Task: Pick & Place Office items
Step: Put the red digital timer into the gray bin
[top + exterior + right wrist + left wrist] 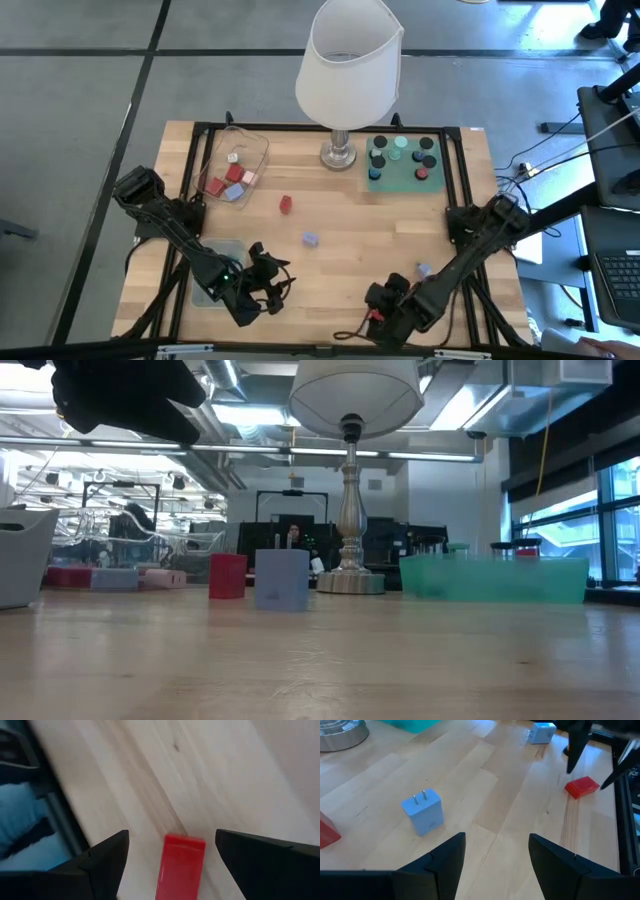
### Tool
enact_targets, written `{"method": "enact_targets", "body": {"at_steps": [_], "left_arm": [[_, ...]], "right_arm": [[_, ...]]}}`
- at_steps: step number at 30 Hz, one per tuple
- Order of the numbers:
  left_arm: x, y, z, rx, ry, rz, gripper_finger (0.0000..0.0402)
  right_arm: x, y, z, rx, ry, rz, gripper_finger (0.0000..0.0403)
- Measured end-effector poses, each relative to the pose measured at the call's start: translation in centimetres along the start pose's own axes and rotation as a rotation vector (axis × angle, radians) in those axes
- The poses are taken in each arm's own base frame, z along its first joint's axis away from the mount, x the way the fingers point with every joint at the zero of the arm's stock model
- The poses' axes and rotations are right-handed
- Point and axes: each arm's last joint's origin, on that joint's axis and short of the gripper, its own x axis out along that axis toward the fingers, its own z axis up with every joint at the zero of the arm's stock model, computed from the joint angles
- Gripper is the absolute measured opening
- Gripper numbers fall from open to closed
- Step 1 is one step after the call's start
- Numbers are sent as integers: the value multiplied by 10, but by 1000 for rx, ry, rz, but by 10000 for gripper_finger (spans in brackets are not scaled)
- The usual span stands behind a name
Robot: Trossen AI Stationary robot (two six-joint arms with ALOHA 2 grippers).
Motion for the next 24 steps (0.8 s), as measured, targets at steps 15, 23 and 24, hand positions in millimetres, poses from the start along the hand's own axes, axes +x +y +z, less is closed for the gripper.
{"method": "enact_targets", "body": {"at_steps": [15, 23, 24], "left_arm": [[2, 1, 1, 71, -11, 13, 214], [4, 2, 3, 75, -11, 20, 214], [4, 2, 3, 75, -11, 19, 214]], "right_arm": [[34, 0, -16, 61, 62, -70, 298], [33, -3, -26, -181, 73, -109, 245], [33, -4, -27, -193, 75, -113, 234]]}}
